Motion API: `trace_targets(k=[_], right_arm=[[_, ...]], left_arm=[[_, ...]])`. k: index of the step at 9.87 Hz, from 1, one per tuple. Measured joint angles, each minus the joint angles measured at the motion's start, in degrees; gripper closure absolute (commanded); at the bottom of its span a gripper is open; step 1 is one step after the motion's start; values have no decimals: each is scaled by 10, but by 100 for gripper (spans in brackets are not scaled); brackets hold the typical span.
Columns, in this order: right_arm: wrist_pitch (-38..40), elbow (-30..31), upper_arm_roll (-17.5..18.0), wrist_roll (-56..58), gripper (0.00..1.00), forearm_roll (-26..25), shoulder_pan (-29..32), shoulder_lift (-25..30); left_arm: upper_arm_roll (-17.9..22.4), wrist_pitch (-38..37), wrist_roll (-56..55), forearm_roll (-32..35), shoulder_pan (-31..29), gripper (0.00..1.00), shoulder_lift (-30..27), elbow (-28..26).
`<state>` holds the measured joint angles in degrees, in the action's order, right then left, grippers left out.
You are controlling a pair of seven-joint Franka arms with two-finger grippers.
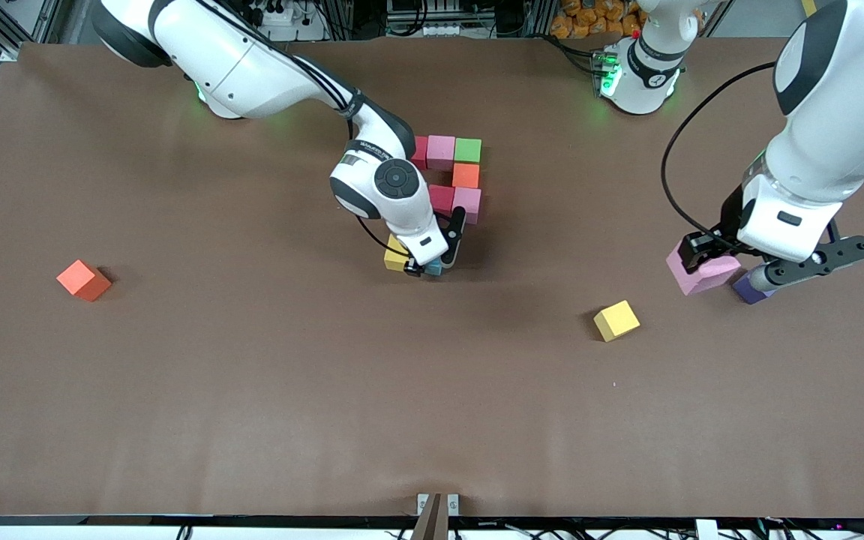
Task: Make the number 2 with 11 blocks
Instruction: 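Lower the cyan cube beside the yellow cube with the right gripper, then release cyan and withdraw the right gripper while the left gripper carries pink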
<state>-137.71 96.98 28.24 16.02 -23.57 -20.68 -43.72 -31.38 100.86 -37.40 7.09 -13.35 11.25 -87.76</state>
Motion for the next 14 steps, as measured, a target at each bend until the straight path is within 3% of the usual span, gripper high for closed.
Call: trace_targets(k=[4,9,11,13,14], right_arm=[[27,-1,1,-3,0,0,1,36],[225,-7,-10,-54,0,61,34,200],[300,-7,-76,-79,0,70,36,281],[338,-4,-160,-80,0,112,46,335],[352,-3,-182,-77,0,127,75,352]], left_arm=[[-3,0,-104,-40,11,100,46,-12],[-6,49,-410,-51,109,100,132,-13],[-5,108,-508,-51,138,100,174,-13],[-5,148,-553,-51,160,100,210,-13],[-4,168,-583,-50,174,100,225,-13]])
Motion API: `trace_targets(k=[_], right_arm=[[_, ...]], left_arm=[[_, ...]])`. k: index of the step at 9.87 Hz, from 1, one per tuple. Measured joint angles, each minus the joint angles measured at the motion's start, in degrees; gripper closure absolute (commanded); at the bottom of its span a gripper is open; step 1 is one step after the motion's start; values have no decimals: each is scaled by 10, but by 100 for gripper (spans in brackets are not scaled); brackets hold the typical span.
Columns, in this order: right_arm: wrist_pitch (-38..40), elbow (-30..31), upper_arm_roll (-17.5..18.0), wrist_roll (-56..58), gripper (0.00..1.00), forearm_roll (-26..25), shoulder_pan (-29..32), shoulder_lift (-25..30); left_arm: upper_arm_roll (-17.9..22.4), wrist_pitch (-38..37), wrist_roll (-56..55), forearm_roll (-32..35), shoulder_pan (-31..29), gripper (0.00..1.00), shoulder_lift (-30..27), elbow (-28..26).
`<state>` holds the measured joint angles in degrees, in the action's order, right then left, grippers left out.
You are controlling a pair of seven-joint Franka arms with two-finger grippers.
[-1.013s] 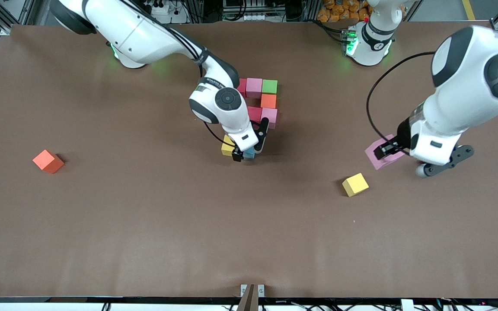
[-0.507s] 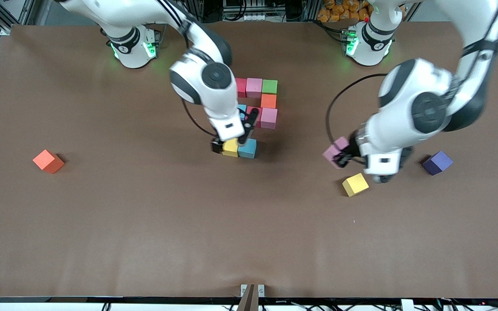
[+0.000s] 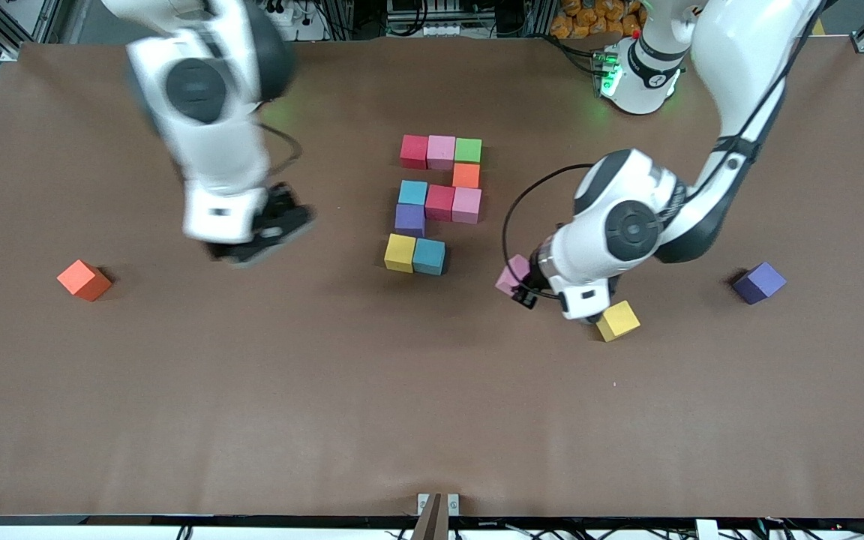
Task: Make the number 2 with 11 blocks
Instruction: 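Release cyan and withdraw the right gripper while the left gripper carries pink, then lower the pink cube beside the cyan cube with the left gripper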
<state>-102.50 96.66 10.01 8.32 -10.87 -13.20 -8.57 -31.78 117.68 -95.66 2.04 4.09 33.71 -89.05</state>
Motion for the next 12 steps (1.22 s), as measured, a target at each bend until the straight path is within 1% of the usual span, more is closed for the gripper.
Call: trace_targets(k=[2,3,4,5,6,7,8,10,12], right_arm=[[12,0,-9,9,0,11,83,19],[28,-2,-18,10,0,19,107,24],[53,-7,-43,8,0,50,114,30],[81,-20,-77,8,0,90,115,34],[99,-36,-105,9,0,116,118,37],[107,-47,-117,8,0,126,124,38],[118,-50,-119,2,0,132,129,38],[164,-50,-120,-13,0,143,137,38],[175,-51,-120,-14,0,153,152,37]], left_arm=[[2,34,-59,1,21,100,27,0],[4,51,-93,1,30,100,39,0],[7,68,-136,1,35,100,50,0],[8,74,-182,4,37,100,60,0],[8,76,-224,20,42,100,68,0],[9,76,-261,39,51,100,74,-1],[9,77,-287,56,63,100,79,-2],[11,81,-326,66,80,100,83,-1],[14,81,-352,69,81,100,83,-2]])
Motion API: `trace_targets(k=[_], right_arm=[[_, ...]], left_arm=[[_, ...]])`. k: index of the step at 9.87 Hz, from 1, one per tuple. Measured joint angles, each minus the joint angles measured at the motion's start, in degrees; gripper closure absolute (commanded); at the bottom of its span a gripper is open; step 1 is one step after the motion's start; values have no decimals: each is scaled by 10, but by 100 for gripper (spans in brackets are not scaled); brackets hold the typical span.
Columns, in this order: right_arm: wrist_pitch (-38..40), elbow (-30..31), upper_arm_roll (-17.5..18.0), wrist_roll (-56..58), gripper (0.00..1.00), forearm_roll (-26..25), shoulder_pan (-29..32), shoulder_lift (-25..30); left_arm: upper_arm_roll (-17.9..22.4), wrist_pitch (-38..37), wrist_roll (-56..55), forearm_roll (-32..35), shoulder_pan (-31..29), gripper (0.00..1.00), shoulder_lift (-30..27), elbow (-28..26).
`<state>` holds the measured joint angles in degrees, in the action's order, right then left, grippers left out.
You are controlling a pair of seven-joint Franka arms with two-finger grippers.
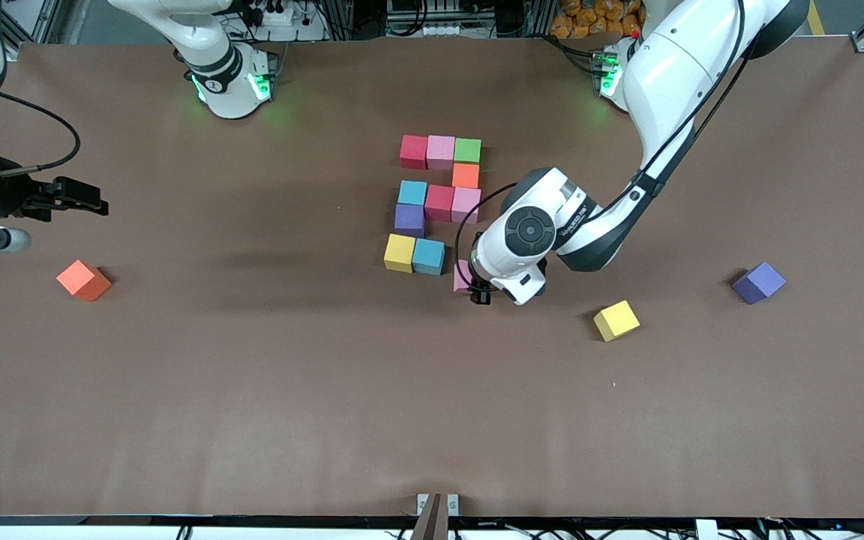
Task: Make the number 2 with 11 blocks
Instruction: 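Lower the pink cube beside the cyan cube with the left gripper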
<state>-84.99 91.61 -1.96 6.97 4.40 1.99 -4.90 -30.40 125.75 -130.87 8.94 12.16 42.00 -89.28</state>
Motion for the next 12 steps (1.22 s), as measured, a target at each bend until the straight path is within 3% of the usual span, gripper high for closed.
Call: trace_targets(k=[5,12], right_arm=[[0,-10,4,0,0,8,1,-2],[7,-66,1,1,0,8,36,-2]], left_arm=[[2,23,-92,109,17,100,1,-46],[0,91,-109,142,19,100,-31,-112]])
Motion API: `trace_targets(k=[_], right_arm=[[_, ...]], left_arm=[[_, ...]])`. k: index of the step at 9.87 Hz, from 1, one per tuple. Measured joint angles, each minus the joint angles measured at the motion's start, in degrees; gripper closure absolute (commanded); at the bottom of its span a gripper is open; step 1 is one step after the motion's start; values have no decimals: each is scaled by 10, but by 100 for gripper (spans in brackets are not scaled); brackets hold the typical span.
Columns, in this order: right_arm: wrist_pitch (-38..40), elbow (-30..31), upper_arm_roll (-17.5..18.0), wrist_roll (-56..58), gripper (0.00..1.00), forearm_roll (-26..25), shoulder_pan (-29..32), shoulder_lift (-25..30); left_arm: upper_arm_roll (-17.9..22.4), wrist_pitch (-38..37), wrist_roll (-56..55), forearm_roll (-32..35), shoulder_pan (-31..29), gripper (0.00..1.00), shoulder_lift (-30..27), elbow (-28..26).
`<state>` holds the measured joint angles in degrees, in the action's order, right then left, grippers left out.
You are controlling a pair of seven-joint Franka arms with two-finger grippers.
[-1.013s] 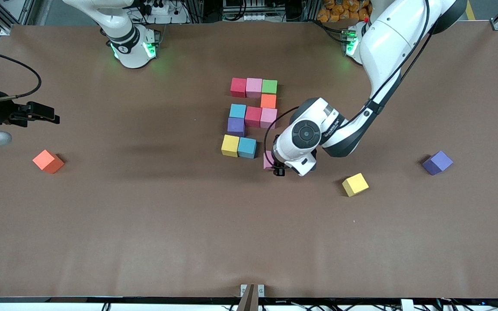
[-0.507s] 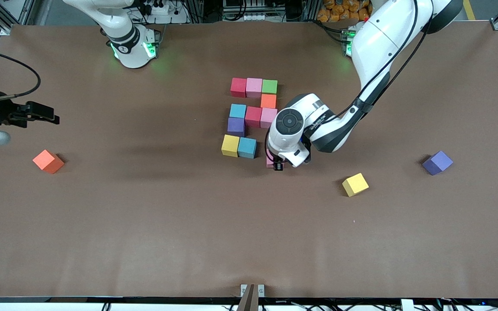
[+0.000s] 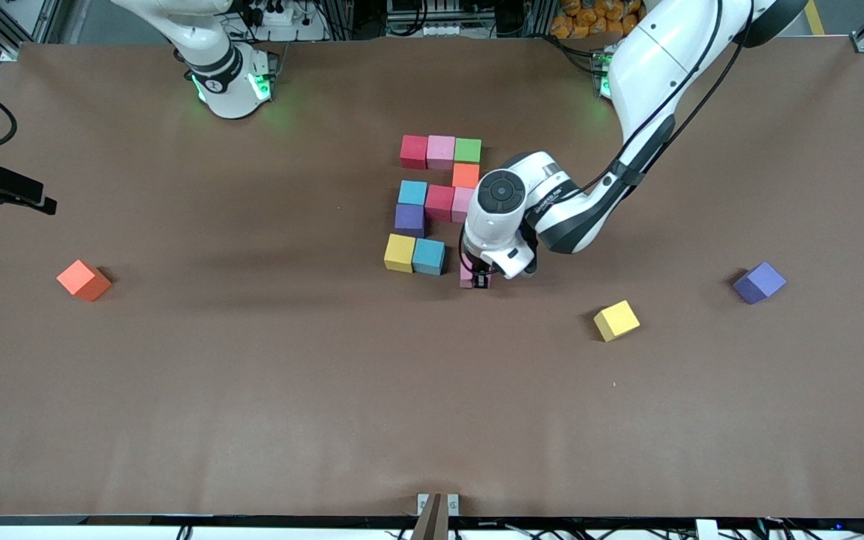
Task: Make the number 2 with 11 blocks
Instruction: 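Lower the pink cube beside the cyan cube with the left gripper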
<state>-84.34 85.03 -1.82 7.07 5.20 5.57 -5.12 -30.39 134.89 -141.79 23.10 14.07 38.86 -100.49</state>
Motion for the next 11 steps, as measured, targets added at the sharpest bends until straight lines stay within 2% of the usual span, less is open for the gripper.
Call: trace_targets(k=[11], right_arm=[[0,0,0,0,0,0,0,-1]], left_arm=[[-2,0,-11,0,24,100,-5,-9]])
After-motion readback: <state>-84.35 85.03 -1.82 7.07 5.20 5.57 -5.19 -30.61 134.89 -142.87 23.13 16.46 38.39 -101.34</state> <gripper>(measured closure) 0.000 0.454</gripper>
